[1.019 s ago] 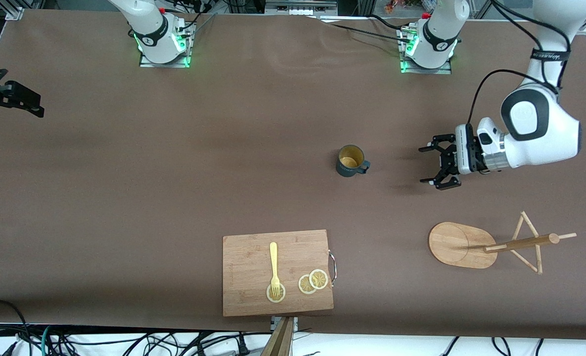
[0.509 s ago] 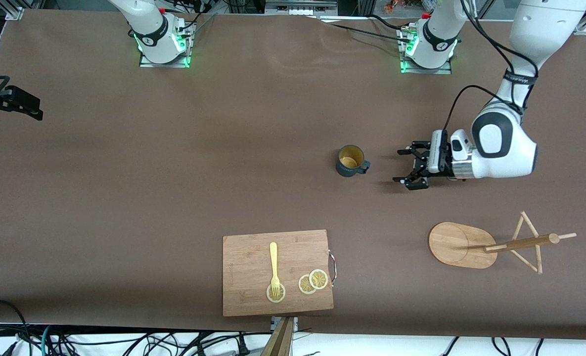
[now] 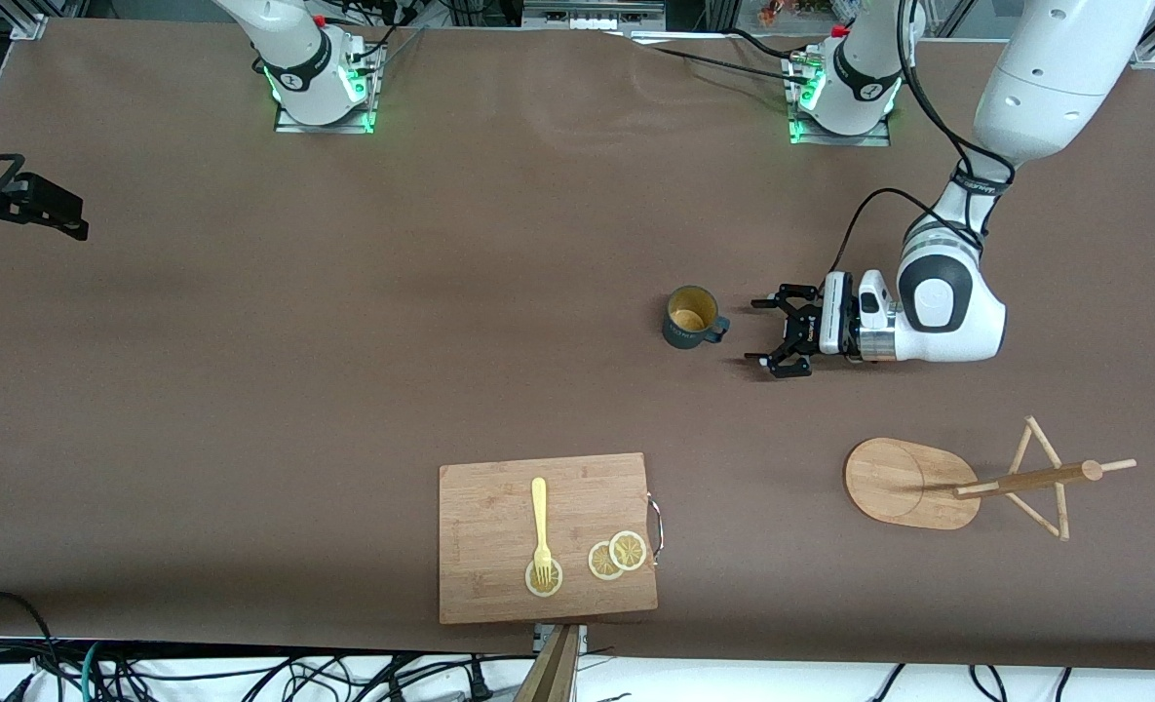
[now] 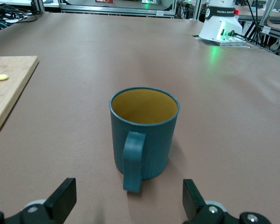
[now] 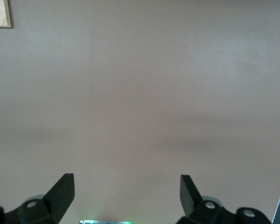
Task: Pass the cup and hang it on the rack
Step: 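Grasp the teal mug handle with the left gripper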
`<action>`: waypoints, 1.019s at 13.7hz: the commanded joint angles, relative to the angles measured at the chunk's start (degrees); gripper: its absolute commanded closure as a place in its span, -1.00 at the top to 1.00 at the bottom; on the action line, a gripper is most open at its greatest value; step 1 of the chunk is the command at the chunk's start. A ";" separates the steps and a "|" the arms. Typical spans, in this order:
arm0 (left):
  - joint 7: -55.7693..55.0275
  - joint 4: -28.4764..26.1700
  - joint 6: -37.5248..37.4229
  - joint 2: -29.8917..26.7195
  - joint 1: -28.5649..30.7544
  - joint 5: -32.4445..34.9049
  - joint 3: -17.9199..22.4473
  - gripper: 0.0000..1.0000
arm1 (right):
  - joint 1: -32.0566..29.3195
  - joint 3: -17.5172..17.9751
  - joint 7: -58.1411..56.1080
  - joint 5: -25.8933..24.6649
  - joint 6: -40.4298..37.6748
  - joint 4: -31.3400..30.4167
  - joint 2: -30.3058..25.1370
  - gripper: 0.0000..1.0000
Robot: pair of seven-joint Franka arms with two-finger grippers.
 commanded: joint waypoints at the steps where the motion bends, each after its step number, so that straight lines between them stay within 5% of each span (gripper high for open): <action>1: 3.21 2.39 -1.96 3.55 -0.11 -1.90 -0.02 1.00 | -0.25 0.09 -0.46 -0.70 0.07 0.53 0.06 1.00; 8: 6.02 4.16 -5.21 7.07 0.06 -2.33 -1.60 0.88 | -0.43 -0.09 -0.46 -0.70 0.07 0.53 0.06 1.00; 10: 6.81 4.16 -6.01 8.22 -0.02 -3.56 -2.04 0.34 | -0.43 -0.09 -0.38 -0.70 0.07 0.53 0.06 1.00; 13: 7.78 5.29 -6.53 8.22 -0.11 -3.92 -2.13 -0.95 | -0.43 -0.09 -0.03 -0.35 0.16 0.53 0.06 1.00; 14: 7.69 5.30 -6.71 8.22 -0.02 -4.09 -2.13 -1.00 | -0.34 0.00 0.06 -0.26 0.16 0.53 0.06 1.00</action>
